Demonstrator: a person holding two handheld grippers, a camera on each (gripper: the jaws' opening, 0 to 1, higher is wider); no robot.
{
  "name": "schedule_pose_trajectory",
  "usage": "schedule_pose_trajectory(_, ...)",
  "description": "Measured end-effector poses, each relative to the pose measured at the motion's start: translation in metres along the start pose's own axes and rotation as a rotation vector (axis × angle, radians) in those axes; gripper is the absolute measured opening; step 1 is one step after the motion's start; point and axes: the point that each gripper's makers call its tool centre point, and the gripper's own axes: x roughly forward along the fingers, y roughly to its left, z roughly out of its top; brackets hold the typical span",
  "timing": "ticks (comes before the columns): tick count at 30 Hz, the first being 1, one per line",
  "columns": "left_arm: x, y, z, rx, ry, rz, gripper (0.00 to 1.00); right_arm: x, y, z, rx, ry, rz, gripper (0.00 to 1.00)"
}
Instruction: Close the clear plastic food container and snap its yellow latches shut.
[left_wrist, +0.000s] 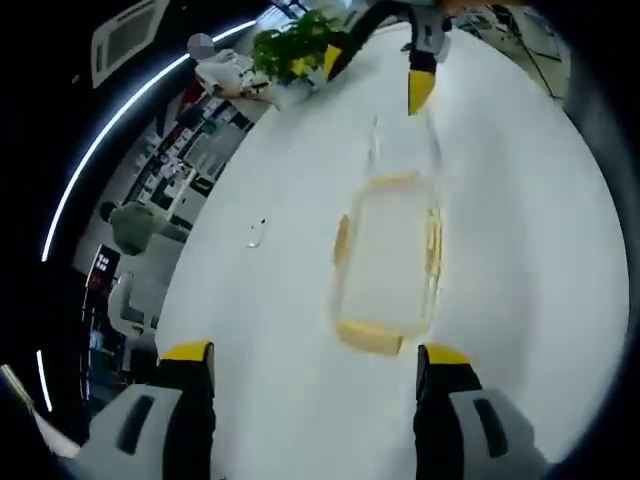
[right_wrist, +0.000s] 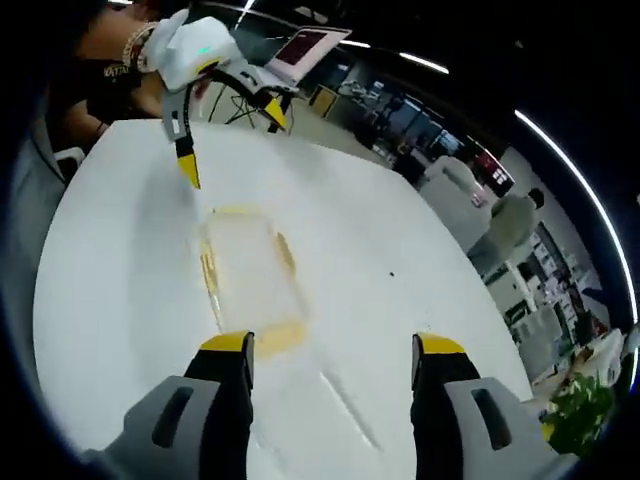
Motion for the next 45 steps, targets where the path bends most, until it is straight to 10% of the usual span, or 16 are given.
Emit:
schedule_pose_trajectory(21, 0.046, -0.025, -0.021, 0.059, 0.150, -0.385, 0.80, 0.055, 0.057, -0.039, -0.164, 0.216, 0.516, 0.61)
schedule_pose_trajectory(26, 0.050, -0.040, -0.026, 0.087, 0.180, -0.530, 0.82, 0.070, 0.053, -0.044, -0.168, 0.254, 0.550, 0.60)
schedule_pose_trajectory(45, 0.061, -0.058, -0.040, 0.033, 0.220, -0.684, 0.66, 0.075, 0.068, -0.049, -0.159, 0.300, 0.703, 0.55)
